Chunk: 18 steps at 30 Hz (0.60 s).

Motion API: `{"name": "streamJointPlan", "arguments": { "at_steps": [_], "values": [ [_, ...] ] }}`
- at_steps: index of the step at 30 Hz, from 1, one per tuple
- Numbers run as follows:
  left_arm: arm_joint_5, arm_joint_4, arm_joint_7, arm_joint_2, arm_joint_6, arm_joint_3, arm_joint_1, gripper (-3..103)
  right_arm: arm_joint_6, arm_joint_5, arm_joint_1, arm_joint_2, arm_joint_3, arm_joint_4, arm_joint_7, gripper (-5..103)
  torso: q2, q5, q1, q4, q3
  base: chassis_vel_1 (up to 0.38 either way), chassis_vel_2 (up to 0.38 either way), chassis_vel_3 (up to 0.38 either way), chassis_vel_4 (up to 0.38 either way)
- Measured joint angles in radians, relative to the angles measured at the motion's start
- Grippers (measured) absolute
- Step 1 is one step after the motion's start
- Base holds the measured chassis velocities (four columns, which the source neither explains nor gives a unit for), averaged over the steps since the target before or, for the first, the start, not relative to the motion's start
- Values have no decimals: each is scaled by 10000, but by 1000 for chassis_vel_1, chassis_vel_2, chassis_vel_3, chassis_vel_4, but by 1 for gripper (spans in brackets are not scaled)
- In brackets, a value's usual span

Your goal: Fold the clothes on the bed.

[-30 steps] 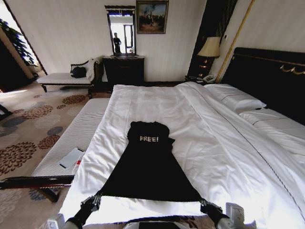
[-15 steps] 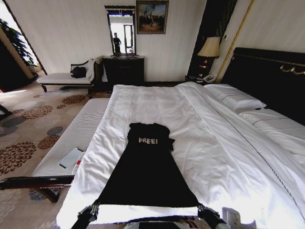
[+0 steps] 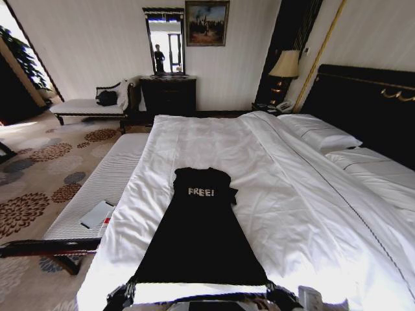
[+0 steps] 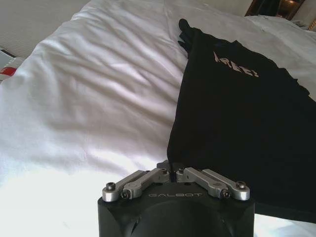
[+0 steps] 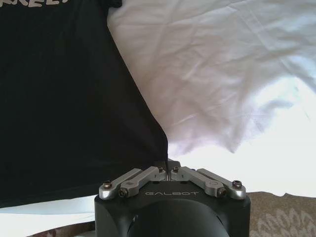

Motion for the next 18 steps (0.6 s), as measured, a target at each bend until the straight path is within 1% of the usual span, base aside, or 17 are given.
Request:
{"name": "streamJointPlan", "arguments": {
  "at_steps": [3,4,5,6,7,8,9,10,11,14,15,16,17,18],
  "values": [
    [49,4,-4,-26,128,181,-95,1,50,-55,20,-1,-47,-59,-29,0,1,0,-1,1,0,0,0,0,0],
    [143,-6,-5,-51,253,343,-183,4,69,-99,42,-1,-84,-108,-51,-3,0,0,-1,1,0,0,0,0,0],
    [208,-30,-5,-55,308,404,-216,4,85,-101,55,3,-98,-116,-53,1,0,0,0,1,0,0,0,0,0],
    [256,-50,-6,-54,344,434,-231,11,129,-91,62,6,-100,-112,-53,7,0,1,-1,0,-1,0,0,0,0],
    [256,-50,-6,-54,344,434,-231,11,129,-91,62,6,-100,-112,-53,7,0,1,-1,0,-1,0,0,0,0],
    [282,-81,-6,-39,380,442,-225,21,233,-67,39,10,-88,-28,-53,12,0,0,-1,0,0,0,0,0,0],
    [281,-93,-6,-35,385,436,-215,21,254,-63,29,10,-79,2,-53,12,0,0,0,0,0,0,0,0,0],
    [281,-117,-5,-29,390,411,-186,26,295,-47,0,7,-55,89,-53,17,0,0,0,1,0,0,0,0,0],
    [281,-117,-5,-29,390,411,-186,26,295,-47,0,7,-55,89,-53,17,0,0,0,1,0,0,0,0,0],
    [336,-202,-4,-69,391,220,-170,43,431,49,-16,16,9,498,65,33,0,0,-1,1,0,0,0,0,0],
    [349,-219,-4,-94,391,173,-202,43,480,94,2,22,23,551,129,33,0,0,-1,1,0,0,0,0,0],
    [364,-288,-4,-178,394,12,-319,48,577,213,47,22,96,615,240,44,0,-1,0,2,-1,0,0,0,0],
    [364,-370,-4,-244,413,-131,-420,54,637,365,100,0,196,634,325,44,0,-1,-1,-1,0,0,0,0,0],
    [364,-370,-4,-244,413,-131,-420,54,637,365,100,0,196,634,325,44,0,-1,-1,-1,0,0,0,0,0]
  ]
}}
